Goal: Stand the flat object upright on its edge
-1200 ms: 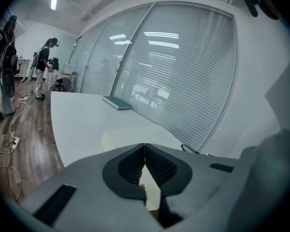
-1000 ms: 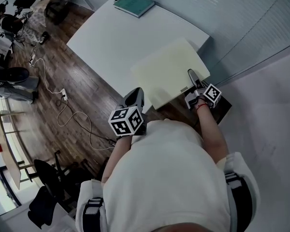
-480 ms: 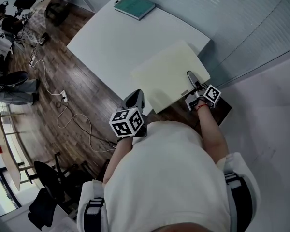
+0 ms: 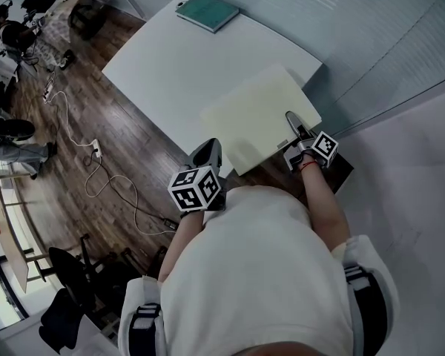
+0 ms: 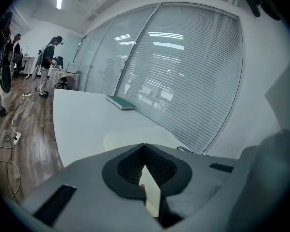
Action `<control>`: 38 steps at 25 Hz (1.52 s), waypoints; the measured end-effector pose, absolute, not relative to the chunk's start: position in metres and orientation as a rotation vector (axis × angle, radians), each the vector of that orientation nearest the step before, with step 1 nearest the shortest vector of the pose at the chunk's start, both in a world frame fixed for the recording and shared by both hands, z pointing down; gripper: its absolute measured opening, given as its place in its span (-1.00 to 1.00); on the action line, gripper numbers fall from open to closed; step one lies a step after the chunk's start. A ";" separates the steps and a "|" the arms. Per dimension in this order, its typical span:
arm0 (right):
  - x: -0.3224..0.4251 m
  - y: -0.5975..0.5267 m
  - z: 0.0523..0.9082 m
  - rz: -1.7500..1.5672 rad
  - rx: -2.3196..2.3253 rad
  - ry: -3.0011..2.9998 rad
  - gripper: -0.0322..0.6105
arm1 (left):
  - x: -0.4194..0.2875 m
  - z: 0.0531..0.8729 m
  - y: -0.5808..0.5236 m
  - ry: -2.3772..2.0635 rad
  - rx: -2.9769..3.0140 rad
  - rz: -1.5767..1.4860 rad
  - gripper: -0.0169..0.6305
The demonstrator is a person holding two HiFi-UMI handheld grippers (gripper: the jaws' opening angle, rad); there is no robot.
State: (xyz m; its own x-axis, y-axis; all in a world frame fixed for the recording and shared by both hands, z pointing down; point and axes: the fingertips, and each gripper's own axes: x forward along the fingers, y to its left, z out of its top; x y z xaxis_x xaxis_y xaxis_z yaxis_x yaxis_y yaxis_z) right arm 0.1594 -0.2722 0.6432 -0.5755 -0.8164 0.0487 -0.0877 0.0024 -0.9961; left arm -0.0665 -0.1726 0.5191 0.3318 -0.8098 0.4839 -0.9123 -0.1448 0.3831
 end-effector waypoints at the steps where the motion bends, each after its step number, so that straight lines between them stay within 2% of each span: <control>1: 0.160 -0.272 0.643 -1.629 -0.934 1.708 0.08 | -0.067 0.519 -0.172 -1.510 1.976 0.211 -0.88; 13: 0.160 -0.267 0.631 -1.605 -0.991 1.675 -0.05 | -0.070 0.518 -0.159 -1.523 1.960 0.201 -0.88; 38: 0.146 -0.273 0.529 -1.254 -1.275 1.998 -0.07 | -0.078 0.518 -0.142 -1.505 1.972 0.172 -0.88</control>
